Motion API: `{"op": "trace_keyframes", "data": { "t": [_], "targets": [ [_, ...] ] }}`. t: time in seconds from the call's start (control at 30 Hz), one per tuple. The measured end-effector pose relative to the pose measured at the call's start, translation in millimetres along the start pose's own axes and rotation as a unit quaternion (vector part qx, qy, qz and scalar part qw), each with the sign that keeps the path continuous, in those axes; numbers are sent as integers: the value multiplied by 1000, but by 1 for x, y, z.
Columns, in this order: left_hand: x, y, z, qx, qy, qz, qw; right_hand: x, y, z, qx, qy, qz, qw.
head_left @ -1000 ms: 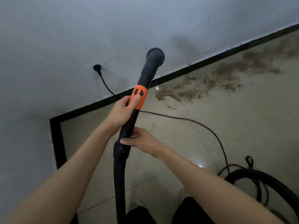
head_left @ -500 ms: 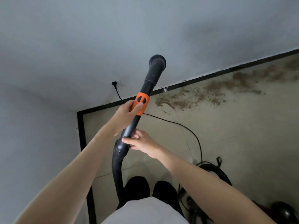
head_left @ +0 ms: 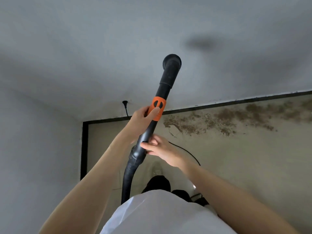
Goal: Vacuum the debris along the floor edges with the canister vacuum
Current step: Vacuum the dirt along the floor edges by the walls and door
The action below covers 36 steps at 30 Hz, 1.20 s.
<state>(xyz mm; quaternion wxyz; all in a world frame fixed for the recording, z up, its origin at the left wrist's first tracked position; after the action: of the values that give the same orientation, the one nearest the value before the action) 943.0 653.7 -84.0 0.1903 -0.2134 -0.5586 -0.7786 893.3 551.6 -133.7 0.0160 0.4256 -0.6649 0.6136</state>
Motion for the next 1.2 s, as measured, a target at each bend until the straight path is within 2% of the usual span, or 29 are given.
{"op": "trace_keyframes", "data": {
  "t": [0.2, 0.33, 0.5, 0.6, 0.7, 0.9, 1.0, 1.13, 1.2],
  "targets": [
    [-37, 38, -10, -8, -1, 20, 1000, -17, -40, 39, 16, -33, 2, 999],
    [-49, 67, -35, -42, 9, 4, 999, -24, -53, 77, 74, -35, 13, 997],
    [-63, 95, -76, 34, 83, -5, 996, -25, -71, 147, 193, -71, 54, 977],
    [-62, 112, -111, 129, 159, -5, 979, -18, -85, 194, 264, -127, 81, 953],
    [-56, 135, -148, 173, 217, -4, 961, -3, -102, 230, 315, -171, 99, 928],
    [-34, 165, -184, 198, 270, 2, 942, 22, -117, 259, 332, -231, 123, 907],
    [-26, 170, -195, 203, 279, 9, 939, 33, -117, 263, 325, -235, 133, 906],
    [-7, 156, -213, 260, 321, -12, 910, 54, -108, 279, 340, -234, 152, 898],
    [8, 136, -222, 251, 354, -10, 901, 63, -104, 293, 346, -225, 157, 897]
  ]
}}
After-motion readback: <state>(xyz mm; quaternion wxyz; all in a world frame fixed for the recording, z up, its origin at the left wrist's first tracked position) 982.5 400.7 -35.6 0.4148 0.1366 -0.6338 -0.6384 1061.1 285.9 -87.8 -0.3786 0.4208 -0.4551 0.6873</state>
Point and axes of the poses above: each hand's wrist, its own x-axis away from the middle knuckle, its own z-axis out of the back of the hand, y = z × x, the point moved 3 cm from there along -x, towards the middle knuckle, and after that the axes turned 6 degrees about z, right-handed, at the moved point
